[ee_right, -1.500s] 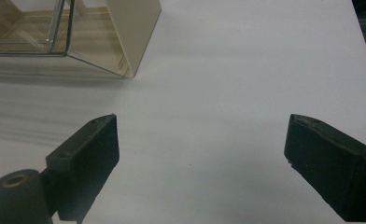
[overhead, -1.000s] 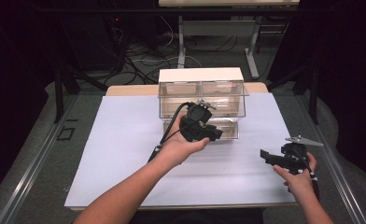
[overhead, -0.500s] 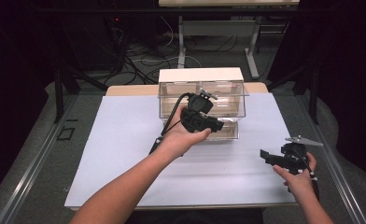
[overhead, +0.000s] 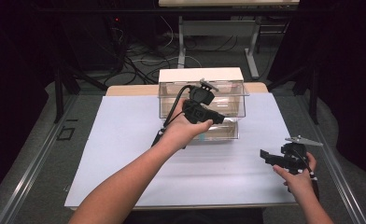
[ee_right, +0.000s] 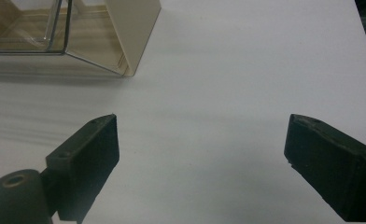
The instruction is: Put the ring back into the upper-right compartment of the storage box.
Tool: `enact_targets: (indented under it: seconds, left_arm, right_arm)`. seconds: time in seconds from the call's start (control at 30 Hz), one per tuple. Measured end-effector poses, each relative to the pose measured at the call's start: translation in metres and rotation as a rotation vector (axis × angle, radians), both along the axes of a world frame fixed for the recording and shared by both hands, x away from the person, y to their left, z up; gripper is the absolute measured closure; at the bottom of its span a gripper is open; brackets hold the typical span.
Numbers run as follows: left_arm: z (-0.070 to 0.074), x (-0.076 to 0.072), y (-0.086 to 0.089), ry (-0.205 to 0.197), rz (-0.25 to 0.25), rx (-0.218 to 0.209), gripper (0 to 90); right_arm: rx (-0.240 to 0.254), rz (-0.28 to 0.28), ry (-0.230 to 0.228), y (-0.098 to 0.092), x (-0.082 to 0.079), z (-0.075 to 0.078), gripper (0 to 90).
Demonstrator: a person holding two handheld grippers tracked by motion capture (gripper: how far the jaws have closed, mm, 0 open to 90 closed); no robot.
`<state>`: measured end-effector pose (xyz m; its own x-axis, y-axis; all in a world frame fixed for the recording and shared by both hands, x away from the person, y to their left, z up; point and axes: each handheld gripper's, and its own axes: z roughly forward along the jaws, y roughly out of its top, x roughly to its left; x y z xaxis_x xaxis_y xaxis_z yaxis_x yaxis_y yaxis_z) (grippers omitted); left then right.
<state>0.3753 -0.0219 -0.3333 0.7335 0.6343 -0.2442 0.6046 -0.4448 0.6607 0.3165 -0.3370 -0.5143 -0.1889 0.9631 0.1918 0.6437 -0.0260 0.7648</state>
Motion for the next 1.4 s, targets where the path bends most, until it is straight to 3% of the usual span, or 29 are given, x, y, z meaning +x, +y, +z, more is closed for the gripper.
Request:
enact_targets:
  seconds: [0.27,1.0,1.4]
  left_arm:
    - [0.000,0.007,-0.003,-0.003,0.007,0.018,69.9]
    - [-0.007,0.019,-0.011,0.010,0.046,0.019,69.9]
    - [-0.012,0.022,-0.017,-0.013,0.107,0.036,69.8]
  right_arm:
    - [-0.001,0.001,-0.001,0.000,0.000,0.000,9.8]
    - [-0.004,-0.003,-0.002,0.000,0.000,0.000,9.9]
    - [-0.004,0.000,-0.003,0.000,0.000,0.000,9.8]
